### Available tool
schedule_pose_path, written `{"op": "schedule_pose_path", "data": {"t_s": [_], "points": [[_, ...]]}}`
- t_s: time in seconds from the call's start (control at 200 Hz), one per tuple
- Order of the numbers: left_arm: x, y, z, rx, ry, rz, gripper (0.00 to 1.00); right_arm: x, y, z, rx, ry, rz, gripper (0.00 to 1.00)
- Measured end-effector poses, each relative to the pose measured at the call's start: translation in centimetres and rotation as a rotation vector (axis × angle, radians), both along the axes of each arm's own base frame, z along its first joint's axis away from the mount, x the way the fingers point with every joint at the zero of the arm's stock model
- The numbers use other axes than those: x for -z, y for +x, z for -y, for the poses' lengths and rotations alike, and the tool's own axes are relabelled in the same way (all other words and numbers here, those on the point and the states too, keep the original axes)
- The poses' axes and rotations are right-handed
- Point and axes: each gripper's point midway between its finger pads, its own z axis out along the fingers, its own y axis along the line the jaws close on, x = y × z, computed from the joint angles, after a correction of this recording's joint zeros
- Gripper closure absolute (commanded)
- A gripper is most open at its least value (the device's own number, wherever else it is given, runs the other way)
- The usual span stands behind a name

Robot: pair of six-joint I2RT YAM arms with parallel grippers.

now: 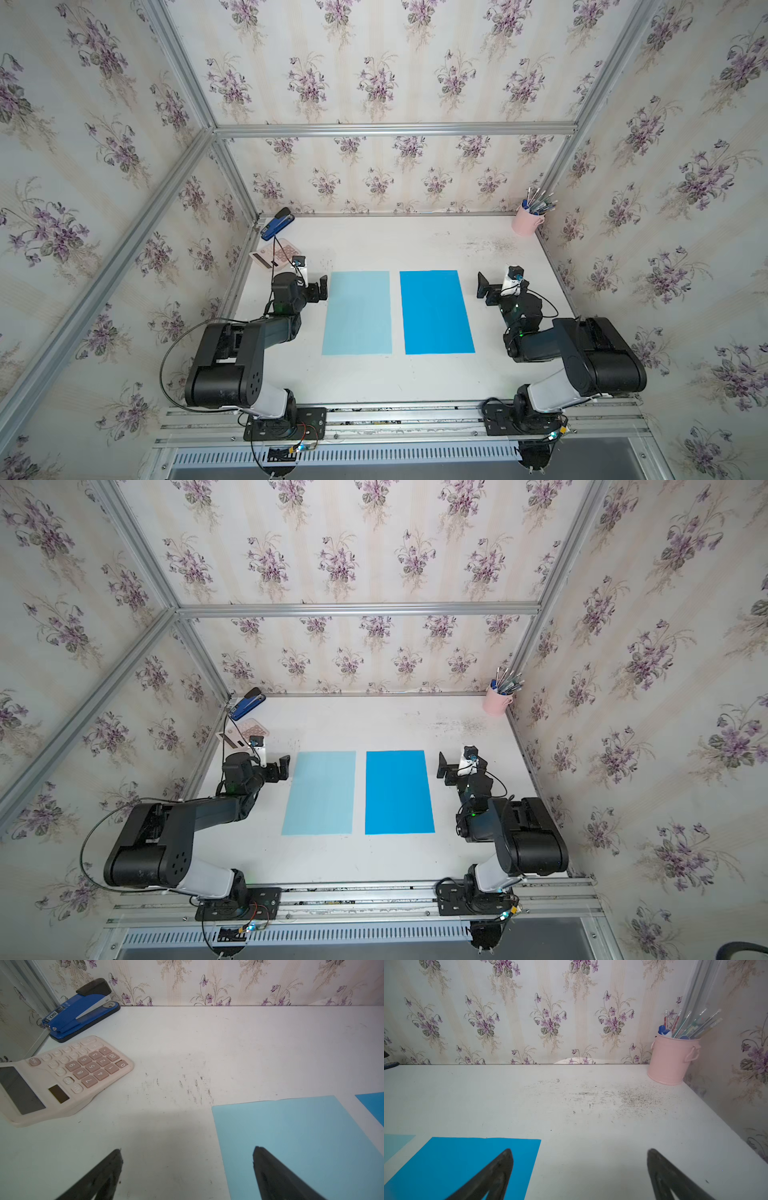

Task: Fold the rectangular paper in half along the long edge
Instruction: Pick up the paper from the center of the board.

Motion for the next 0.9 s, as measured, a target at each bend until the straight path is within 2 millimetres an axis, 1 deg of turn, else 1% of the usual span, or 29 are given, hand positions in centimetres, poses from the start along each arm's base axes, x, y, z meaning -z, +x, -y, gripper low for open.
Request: {"op": "schedule_pose_path", "data": {"t_s": [0.899], "points": [[0.08, -0.05, -0.22, -0.014, 0.007, -0.005, 0.00, 0.00, 0.00, 0.00, 0.000, 0.000, 0.000, 0.00]]}}
